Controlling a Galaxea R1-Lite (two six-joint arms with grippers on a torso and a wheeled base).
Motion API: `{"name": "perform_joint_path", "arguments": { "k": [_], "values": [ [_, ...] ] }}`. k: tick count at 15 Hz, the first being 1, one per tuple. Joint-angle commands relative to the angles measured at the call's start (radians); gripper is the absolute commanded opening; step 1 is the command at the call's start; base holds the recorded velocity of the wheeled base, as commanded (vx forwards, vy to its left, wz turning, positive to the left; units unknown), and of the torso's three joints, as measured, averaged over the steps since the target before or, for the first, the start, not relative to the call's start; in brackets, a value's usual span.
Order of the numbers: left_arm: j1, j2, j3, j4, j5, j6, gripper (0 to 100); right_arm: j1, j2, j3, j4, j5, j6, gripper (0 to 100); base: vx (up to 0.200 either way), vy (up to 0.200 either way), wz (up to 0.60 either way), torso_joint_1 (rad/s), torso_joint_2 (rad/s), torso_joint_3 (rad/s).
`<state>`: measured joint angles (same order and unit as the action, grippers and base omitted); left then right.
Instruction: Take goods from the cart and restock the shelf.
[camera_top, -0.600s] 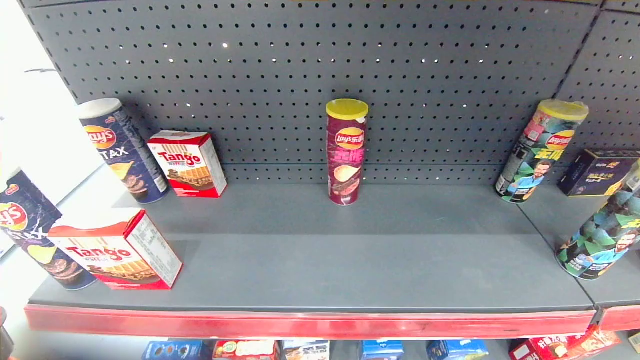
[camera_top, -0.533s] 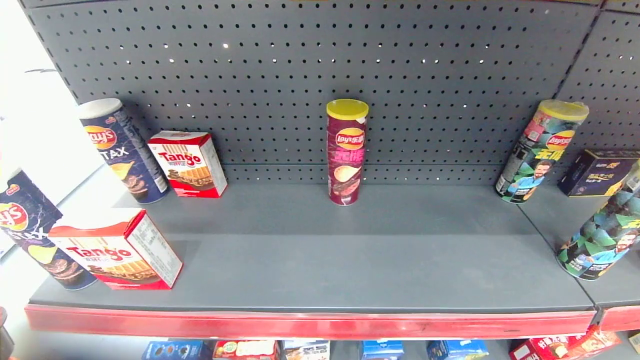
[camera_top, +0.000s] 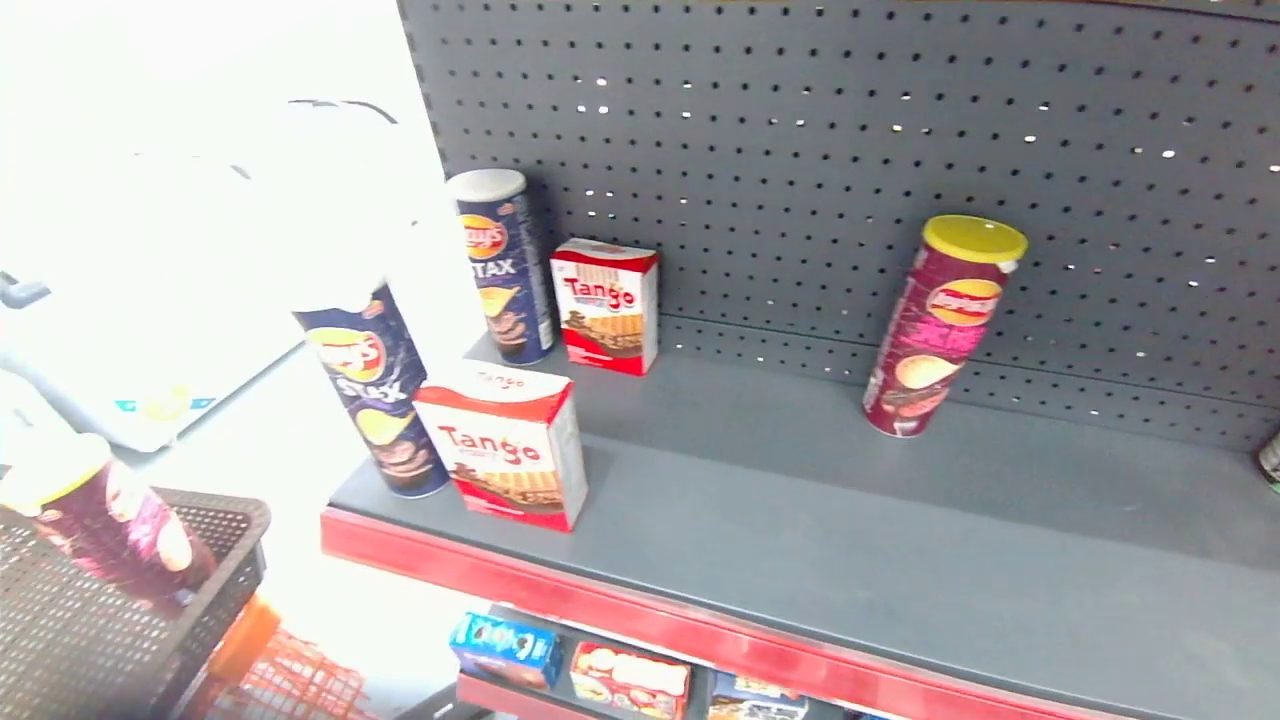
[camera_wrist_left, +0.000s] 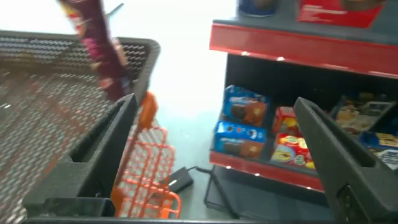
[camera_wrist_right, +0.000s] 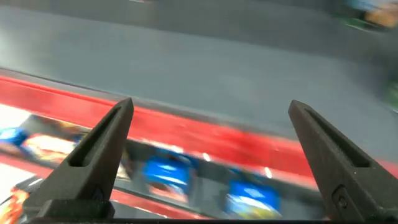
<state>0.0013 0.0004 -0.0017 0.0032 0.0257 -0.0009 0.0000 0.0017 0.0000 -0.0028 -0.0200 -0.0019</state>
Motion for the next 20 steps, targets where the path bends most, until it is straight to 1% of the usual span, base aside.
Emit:
{"name": "perform_joint_path", "arguments": {
  "k": [1, 14, 15, 16, 17, 18, 19, 20],
  "values": [
    [0.000, 0.000, 0.000, 0.000, 0.002, -0.002, 100, 0.000, 0.001, 0.000, -0.002, 0.000, 0.002, 100, 0.000, 0.000, 0.60, 0.002, 0.00, 0.002],
    [-0.001, 0.000, 0.000, 0.000, -0.001, 0.001, 100, 0.000, 0.001, 0.000, -0.002, 0.000, 0.002, 100, 0.000, 0.000, 0.00, 0.000, 0.00, 0.000],
    [0.000, 0.000, 0.000, 0.000, 0.005, -0.001, 100, 0.000, 0.001, 0.000, -0.002, -0.001, 0.002, 100, 0.000, 0.000, 0.00, 0.000, 0.00, 0.000],
    [0.000, 0.000, -0.041, 0.003, -0.001, 0.009, 100, 0.000, 0.001, 0.000, -0.002, -0.001, 0.002, 100, 0.000, 0.000, 0.00, 0.000, 0.00, 0.000],
    [-0.006, 0.027, -0.146, 0.021, 0.008, 0.032, 100, 0.000, 0.001, 0.000, -0.002, 0.000, 0.002, 100, 0.000, 0.000, 0.00, 0.000, 0.00, 0.000],
    [-0.001, 0.170, -0.296, 0.093, 0.025, 0.045, 100, 0.000, 0.001, 0.000, -0.002, -0.001, 0.002, 100, 0.000, 0.000, 0.00, 0.000, 0.00, 0.000],
    [-0.020, 0.231, -0.351, 0.109, 0.086, 0.050, 100, 0.000, 0.001, 0.000, -0.002, 0.000, 0.002, 100, 0.000, 0.000, 0.00, 0.000, 0.00, 0.000],
    [-0.032, 0.302, -0.363, 0.110, 0.126, 0.050, 100, 0.000, 0.001, 0.000, -0.002, 0.000, 0.002, 100, 0.000, 0.000, 0.00, 0.000, 0.00, 0.000]
  ]
}}
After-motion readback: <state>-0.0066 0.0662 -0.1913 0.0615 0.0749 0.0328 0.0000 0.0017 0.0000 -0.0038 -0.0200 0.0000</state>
